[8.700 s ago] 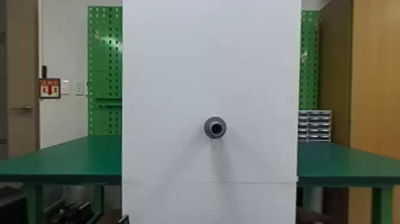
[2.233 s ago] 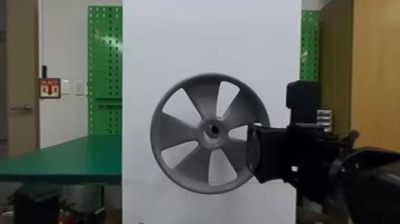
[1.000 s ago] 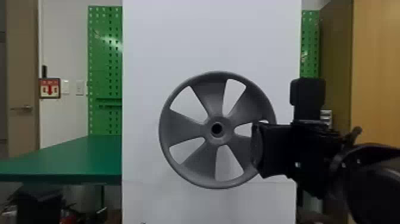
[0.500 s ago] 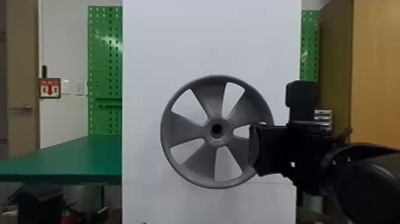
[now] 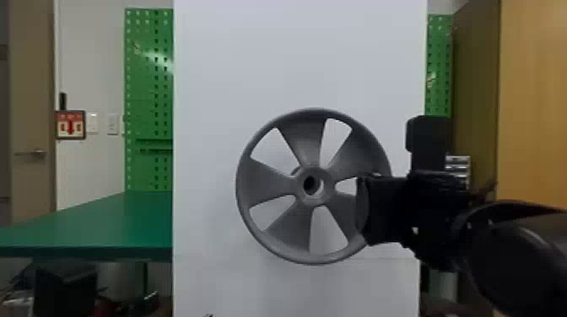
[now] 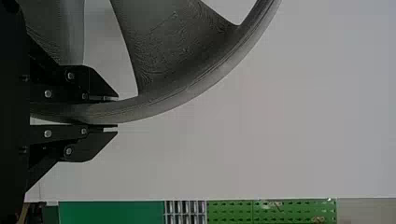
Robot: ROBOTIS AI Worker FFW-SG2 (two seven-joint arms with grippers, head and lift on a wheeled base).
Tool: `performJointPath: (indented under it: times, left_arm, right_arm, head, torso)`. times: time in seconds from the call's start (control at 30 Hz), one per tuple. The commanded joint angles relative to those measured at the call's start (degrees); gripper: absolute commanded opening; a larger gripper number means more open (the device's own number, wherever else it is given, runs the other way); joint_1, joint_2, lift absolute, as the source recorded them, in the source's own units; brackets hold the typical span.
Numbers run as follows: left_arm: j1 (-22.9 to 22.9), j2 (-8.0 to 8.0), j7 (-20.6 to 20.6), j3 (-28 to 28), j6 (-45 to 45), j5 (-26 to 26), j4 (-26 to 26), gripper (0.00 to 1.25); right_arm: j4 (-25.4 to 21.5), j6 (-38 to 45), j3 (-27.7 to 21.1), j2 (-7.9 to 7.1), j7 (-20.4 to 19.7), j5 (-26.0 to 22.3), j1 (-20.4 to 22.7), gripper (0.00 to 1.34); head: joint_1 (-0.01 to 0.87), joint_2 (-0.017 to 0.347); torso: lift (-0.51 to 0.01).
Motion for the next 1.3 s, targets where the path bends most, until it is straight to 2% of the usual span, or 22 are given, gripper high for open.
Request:
performJointPath:
  times: [0.0, 1.27]
  left_arm:
    - [-0.1, 0.09, 0.1, -0.2, 0.0, 0.1, 0.0, 1.04]
    - [-0.9, 0.88, 0.8, -1.3, 0.6, 0.3, 0.0, 1.04]
  right_arm:
    - [0.8, -0.5, 0.1, 0.04, 0.0, 0.3, -0.1, 0.09]
    - [7.5, -4.5, 0.8, 0.66, 0.0, 0.4, -3.0, 0.08]
  head:
    - [0.034, 0.029]
    - [0.034, 0.029]
  torso:
    - [-0.494]
    - [-0.494]
